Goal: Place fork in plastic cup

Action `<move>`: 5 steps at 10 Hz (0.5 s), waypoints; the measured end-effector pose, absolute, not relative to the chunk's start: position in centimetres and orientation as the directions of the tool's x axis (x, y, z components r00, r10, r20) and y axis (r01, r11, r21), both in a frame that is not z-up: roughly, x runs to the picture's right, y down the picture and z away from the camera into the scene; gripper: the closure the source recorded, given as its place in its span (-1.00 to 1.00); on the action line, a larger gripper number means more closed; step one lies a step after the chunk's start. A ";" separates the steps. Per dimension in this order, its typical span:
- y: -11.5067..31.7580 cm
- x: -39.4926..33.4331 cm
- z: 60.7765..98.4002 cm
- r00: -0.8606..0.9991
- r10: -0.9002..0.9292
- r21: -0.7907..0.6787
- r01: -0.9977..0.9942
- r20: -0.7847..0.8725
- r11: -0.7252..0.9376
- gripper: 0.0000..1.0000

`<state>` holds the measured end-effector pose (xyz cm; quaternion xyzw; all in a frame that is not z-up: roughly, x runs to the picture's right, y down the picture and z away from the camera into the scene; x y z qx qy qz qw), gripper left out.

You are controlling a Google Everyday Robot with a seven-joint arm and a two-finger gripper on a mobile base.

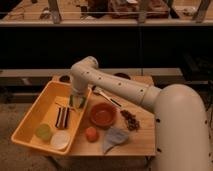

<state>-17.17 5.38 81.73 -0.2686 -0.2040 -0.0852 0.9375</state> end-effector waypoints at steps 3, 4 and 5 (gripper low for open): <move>7.3 -20.0 83.4 0.913 -0.137 -0.462 0.319 0.384 0.827 0.18; 7.6 -20.0 84.0 0.915 -0.134 -0.470 0.316 0.381 0.824 0.18; 8.1 -19.6 85.2 0.920 -0.124 -0.482 0.306 0.373 0.821 0.18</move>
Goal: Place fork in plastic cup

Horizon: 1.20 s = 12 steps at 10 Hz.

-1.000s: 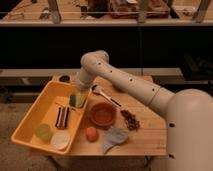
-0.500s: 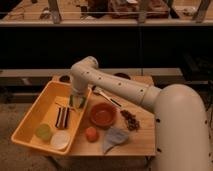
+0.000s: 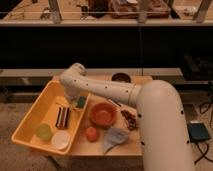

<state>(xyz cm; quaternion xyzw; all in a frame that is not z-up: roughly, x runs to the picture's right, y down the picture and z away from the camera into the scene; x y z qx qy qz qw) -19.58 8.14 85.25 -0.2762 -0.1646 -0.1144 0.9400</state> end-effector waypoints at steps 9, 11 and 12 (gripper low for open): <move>10.0 -17.3 88.4 0.932 -0.060 -0.566 0.268 0.358 0.779 0.18; 9.8 -18.0 87.6 0.931 -0.055 -0.568 0.267 0.362 0.778 0.18; 9.7 -18.0 87.5 0.931 -0.050 -0.570 0.263 0.361 0.778 0.18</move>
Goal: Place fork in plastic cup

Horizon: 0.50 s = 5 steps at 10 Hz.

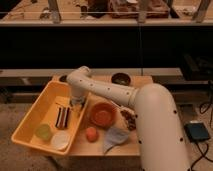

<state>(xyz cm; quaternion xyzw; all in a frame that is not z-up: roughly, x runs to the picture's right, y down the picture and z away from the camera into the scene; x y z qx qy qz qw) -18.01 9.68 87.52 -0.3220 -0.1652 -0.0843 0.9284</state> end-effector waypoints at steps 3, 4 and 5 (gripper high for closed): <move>10.0 -18.6 87.9 0.934 -0.043 -0.577 0.254 0.354 0.776 0.18; 10.0 -18.8 88.1 0.936 -0.044 -0.575 0.250 0.348 0.779 0.18; 10.0 -18.9 88.3 0.938 -0.047 -0.572 0.248 0.343 0.782 0.18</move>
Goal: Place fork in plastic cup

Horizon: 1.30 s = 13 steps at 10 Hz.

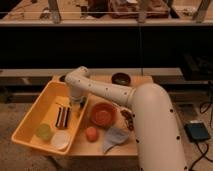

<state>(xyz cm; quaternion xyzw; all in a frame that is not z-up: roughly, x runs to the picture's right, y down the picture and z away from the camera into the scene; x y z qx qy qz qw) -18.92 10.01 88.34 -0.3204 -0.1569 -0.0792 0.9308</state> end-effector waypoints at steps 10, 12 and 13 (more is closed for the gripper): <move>11.4 -18.8 91.5 0.962 -0.062 -0.583 0.213 0.268 0.784 0.52; 11.1 -18.6 91.5 0.962 -0.064 -0.579 0.213 0.266 0.787 0.87; 11.1 -18.5 91.5 0.962 -0.065 -0.580 0.213 0.265 0.787 0.99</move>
